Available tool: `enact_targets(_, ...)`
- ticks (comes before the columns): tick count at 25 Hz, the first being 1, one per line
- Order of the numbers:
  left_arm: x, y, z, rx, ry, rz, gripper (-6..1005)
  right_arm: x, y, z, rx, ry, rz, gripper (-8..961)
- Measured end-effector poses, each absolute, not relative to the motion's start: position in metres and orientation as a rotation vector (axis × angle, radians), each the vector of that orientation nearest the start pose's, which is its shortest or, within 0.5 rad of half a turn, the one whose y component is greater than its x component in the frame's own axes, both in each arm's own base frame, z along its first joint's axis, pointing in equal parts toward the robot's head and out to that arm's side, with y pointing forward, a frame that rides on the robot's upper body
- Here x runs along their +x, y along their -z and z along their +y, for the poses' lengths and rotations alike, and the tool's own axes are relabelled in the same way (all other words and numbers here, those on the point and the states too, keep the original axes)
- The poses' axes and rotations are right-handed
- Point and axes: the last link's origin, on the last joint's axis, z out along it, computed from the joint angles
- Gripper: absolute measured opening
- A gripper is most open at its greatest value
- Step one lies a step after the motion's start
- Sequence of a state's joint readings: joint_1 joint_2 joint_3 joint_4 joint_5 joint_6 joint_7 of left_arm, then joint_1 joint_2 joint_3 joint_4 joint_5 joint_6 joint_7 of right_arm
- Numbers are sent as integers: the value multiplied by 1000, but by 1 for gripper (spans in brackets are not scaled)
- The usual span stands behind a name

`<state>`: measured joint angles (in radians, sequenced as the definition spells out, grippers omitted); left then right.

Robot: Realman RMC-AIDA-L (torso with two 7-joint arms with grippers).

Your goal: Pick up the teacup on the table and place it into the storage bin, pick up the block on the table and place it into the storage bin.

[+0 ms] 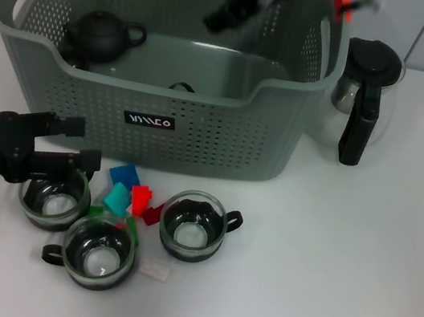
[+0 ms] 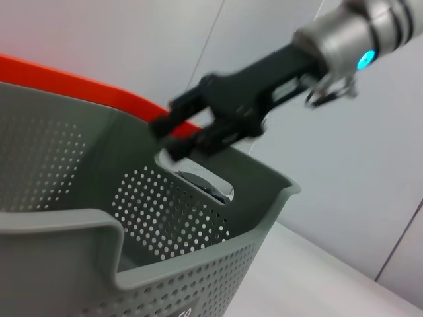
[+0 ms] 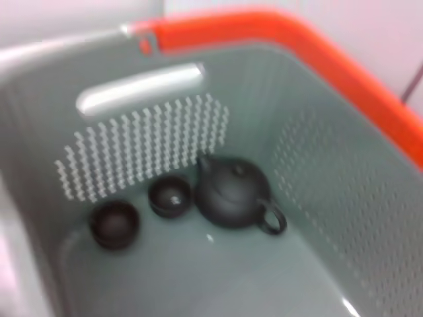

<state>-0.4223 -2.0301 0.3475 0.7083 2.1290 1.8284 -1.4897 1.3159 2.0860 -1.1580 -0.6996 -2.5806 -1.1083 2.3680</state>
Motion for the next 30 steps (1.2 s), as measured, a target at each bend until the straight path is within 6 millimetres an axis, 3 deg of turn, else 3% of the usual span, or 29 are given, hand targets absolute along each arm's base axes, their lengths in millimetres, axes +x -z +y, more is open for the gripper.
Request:
enact_targets(7, -310, -62, 280, -2565, 871, -901, 875, -42, -17, 429, -2779, 150, 265, 527)
enact_targets(14, -312, -69, 280, -2526, 891, -900, 875, -39, -33, 378, -3037, 254, 90, 528)
enact_targets(22, -314, -72, 280, -2518, 899, -909, 875, -19, -26, 364, -3131, 363, -3, 526)
enact_targets(30, -315, -72, 281, -2509, 893, -912, 874, 10, 16, 348, -3180, 512, -181, 525)
